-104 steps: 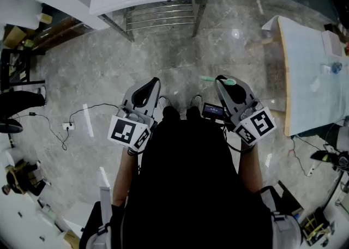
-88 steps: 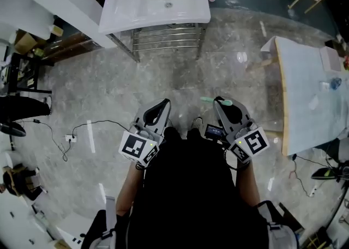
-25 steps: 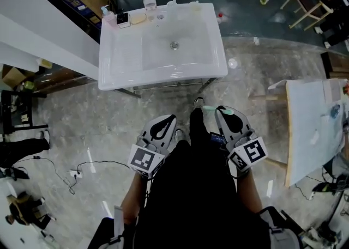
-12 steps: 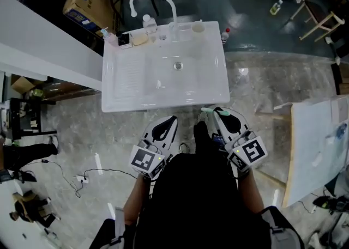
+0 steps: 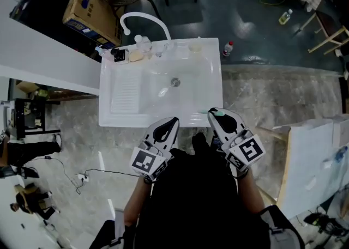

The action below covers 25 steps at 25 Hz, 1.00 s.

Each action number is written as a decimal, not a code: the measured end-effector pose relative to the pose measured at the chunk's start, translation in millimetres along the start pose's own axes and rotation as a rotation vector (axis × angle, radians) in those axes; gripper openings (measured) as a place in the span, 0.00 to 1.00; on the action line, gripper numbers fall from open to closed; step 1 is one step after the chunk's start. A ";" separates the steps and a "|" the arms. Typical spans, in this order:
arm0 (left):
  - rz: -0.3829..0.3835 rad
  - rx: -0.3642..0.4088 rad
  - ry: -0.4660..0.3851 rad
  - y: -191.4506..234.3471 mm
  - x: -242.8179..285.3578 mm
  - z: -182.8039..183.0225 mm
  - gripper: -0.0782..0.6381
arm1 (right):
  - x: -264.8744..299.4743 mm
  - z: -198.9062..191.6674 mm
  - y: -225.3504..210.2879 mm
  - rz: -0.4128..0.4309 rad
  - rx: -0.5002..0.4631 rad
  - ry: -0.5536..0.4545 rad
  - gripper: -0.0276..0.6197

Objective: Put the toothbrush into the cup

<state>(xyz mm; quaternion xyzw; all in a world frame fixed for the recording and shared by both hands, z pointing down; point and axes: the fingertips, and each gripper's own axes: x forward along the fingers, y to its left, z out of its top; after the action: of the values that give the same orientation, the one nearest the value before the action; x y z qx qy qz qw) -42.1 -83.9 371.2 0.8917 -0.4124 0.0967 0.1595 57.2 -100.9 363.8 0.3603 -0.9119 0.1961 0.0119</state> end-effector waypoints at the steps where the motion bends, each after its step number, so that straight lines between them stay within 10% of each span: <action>1: 0.005 -0.002 -0.012 1.5 5.8 2.1 0.12 | 3.3 1.2 -5.4 0.011 0.005 0.005 0.10; 12: 0.045 -0.036 0.020 30.9 33.7 5.5 0.12 | 40.7 0.9 -36.7 0.053 0.074 0.017 0.10; 25: -0.085 0.044 0.051 83.7 76.9 1.6 0.12 | 79.3 8.7 -54.9 -0.068 0.098 -0.006 0.10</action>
<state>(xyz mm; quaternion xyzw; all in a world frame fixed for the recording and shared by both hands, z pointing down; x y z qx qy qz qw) -56.9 -189.6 410.2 0.9088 -0.3679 0.1217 0.1544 35.9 -192.3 387.8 0.3918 -0.8886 0.2386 -0.0020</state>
